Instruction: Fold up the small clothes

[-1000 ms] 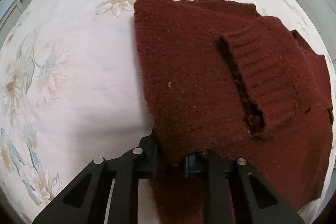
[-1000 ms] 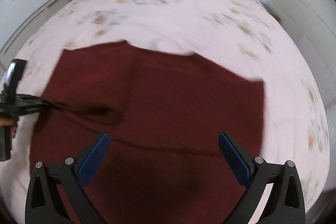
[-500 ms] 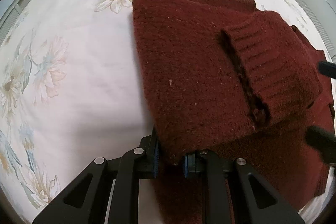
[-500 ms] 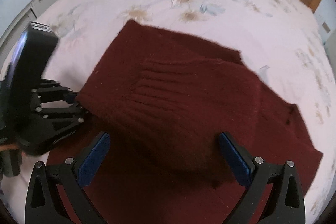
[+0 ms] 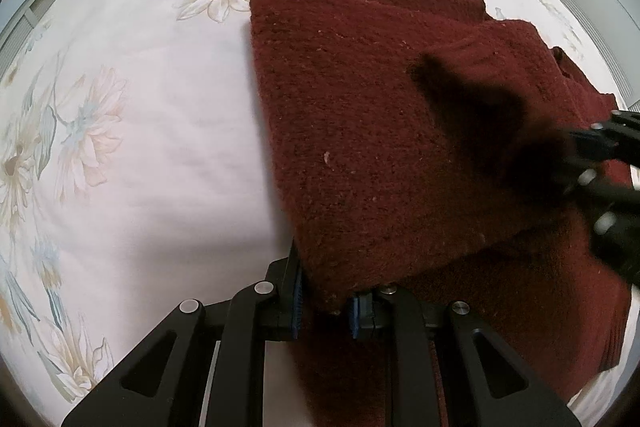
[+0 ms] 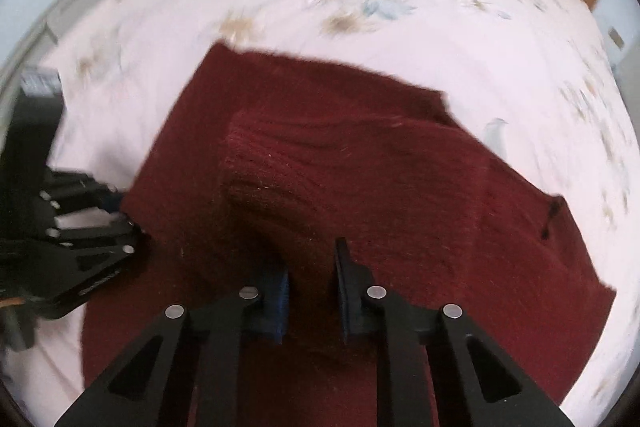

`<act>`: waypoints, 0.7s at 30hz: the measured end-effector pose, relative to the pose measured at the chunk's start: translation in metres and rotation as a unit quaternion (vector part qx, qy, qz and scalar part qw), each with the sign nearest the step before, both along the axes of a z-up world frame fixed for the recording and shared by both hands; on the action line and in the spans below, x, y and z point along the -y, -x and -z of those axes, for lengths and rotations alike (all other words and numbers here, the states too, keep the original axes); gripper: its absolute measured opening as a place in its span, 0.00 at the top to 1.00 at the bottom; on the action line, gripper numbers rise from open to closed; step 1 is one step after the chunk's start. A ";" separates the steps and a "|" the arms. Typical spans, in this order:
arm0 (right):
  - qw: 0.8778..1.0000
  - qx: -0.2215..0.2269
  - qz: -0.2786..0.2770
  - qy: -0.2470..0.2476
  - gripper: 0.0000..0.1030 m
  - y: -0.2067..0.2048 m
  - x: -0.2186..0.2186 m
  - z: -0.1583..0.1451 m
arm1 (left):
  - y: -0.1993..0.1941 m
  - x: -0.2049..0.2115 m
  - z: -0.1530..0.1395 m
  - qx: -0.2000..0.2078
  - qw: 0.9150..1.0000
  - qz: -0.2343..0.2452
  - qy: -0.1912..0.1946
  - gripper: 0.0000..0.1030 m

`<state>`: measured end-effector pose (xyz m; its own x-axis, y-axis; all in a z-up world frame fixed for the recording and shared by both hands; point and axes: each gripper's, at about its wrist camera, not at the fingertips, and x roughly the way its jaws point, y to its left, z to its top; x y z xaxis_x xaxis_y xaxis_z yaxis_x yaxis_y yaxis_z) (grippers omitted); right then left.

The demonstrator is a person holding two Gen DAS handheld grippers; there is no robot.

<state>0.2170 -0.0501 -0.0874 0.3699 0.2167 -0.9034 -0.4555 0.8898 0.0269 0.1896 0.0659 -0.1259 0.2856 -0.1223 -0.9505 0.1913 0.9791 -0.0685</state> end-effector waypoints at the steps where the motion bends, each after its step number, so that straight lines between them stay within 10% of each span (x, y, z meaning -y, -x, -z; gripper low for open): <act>1: 1.000 0.004 0.013 -0.016 0.82 0.001 0.011 -0.008 | -0.001 -0.001 -0.001 0.000 1.000 -0.001 0.002 0.84; 10: 0.989 0.028 0.126 -0.074 0.82 0.018 0.118 -0.047 | 0.006 -0.009 -0.017 0.025 1.000 -0.006 0.000 0.87; 21: 0.968 -0.044 0.223 -0.109 0.83 0.026 0.201 0.014 | 0.011 -0.017 -0.019 0.028 0.999 -0.010 -0.014 0.88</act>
<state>0.1907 -0.2513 -0.1017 0.3938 0.2419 -0.8868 -0.0138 0.9662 0.2574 0.1787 0.0829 -0.1073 0.3403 -0.0889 -0.9361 0.1752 0.9841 -0.0298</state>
